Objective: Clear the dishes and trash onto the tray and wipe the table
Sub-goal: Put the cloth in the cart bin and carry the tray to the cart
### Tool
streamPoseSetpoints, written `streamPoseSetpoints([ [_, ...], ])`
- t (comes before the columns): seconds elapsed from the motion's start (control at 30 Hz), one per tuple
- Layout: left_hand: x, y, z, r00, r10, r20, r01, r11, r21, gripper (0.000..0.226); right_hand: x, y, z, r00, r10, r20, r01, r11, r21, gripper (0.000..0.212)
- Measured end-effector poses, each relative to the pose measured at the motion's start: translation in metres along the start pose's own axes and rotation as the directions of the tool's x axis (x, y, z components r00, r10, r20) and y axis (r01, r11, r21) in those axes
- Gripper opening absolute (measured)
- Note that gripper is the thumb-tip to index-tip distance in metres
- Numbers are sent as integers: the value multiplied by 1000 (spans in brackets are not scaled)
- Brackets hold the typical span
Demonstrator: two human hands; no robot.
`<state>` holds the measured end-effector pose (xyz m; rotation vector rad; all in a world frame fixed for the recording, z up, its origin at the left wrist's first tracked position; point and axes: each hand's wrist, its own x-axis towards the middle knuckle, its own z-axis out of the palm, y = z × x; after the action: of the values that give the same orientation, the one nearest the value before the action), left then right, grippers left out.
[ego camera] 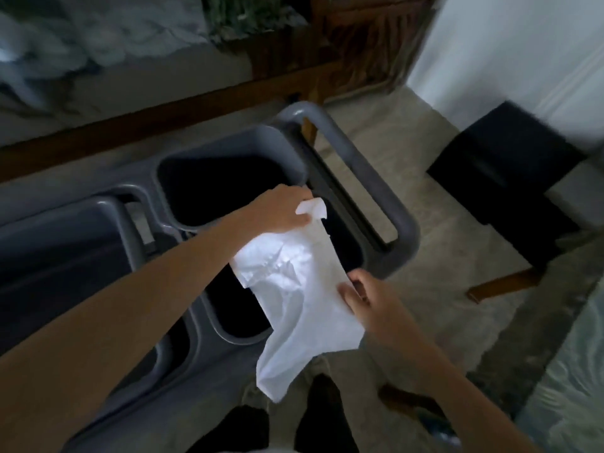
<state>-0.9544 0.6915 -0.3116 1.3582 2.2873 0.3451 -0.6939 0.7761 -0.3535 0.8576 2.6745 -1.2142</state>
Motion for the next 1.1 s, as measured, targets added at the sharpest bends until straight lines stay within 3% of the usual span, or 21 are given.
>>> streamPoseSetpoints([
  [0.07, -10, 0, 16, 996, 0, -87, 0, 1000, -1, 56, 9, 10, -2, 999, -32, 15, 33, 994, -106, 16],
  [0.13, -34, 3, 26, 968, 4, -251, -34, 993, -115, 50, 16, 19, -6, 995, -18, 101, 34, 987, -160, 28],
  [0.2, -70, 9, 42, 884, -125, -450, 54, 985, -166, 32, 18, 24, -12, 973, -4, 231, 33, 992, -121, 36],
  [0.23, -90, 15, 47, 824, -247, -510, 180, 967, -177, 21, 19, 26, -16, 961, -16, 276, 36, 997, -68, 35],
  [0.27, -110, 18, 53, 777, -391, -494, 338, 920, -197, 18, 21, 28, -21, 950, -32, 310, 36, 999, -5, 35],
  [0.3, -127, 20, 57, 757, -539, -370, 511, 841, -179, 24, 23, 30, -25, 939, -51, 341, 32, 998, 61, 36],
  [0.33, -139, 23, 60, 753, -638, -162, 637, 768, -60, 33, 25, 30, -29, 923, -70, 378, 31, 994, 109, 36],
  [0.4, -151, 30, 67, 739, -654, 164, 650, 755, 84, 49, 31, 29, -35, 885, -96, 455, 34, 989, 143, 34],
  [0.47, -149, 44, 74, 744, -598, 298, 650, 750, -121, 54, 39, 26, -39, 853, -79, 515, 12, 991, 132, 39],
  [0.6, -139, 55, 83, 750, -593, 292, 659, 640, -394, 31, 49, 18, -44, 810, -48, 584, -34, 991, 129, 45],
  [0.67, -145, 55, 86, 761, -615, 206, 599, 546, -586, 30, 50, 17, -47, 787, -70, 613, -54, 982, 181, 45],
  [0.77, -170, 62, 93, 681, -733, -2, 477, 445, -758, 22, 50, 20, -49, 797, -107, 595, -49, 969, 240, 57],
  [0.83, -189, 71, 102, 621, -770, -146, 462, 511, -725, 20, 47, 25, -50, 796, -160, 583, -1, 964, 267, 69],
  [0.9, -202, 78, 111, 582, -772, -255, 503, 589, -633, 22, 43, 33, -50, 781, -252, 572, 158, 965, 210, 77],
  [1.0, -202, 84, 129, 582, -754, -304, 692, 656, -301, 43, 43, 42, -47, 735, -338, 588, 431, 902, -21, 79],
  [1.1, -194, 83, 136, 622, -703, -347, 719, 687, -103, 61, 48, 32, -47, 754, -331, 567, 590, 720, -365, 82],
])
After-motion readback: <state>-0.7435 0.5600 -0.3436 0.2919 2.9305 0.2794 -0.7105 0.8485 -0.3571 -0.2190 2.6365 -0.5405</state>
